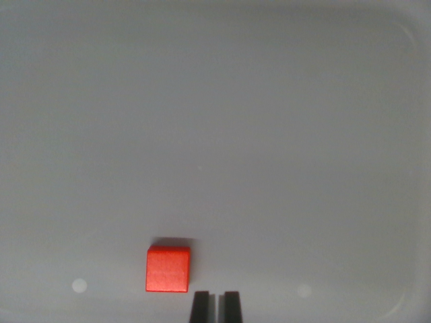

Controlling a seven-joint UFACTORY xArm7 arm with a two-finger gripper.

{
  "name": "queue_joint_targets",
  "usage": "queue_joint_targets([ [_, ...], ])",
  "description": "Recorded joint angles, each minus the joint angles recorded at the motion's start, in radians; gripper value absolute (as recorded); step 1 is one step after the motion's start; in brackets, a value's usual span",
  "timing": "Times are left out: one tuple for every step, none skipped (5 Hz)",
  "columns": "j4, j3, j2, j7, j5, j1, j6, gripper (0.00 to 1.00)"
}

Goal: Reach red block

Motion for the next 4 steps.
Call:
queue_joint_targets([
  [-0.030, 0.002, 0.004, 0.000, 0.0025, 0.0015, -0.033, 0.00],
  [-0.030, 0.002, 0.004, 0.000, 0.0025, 0.0015, -0.033, 0.00],
  [-0.063, 0.004, 0.008, 0.000, 0.0052, 0.0031, -0.069, 0.00],
  [-0.063, 0.004, 0.008, 0.000, 0.0052, 0.0031, -0.069, 0.00],
])
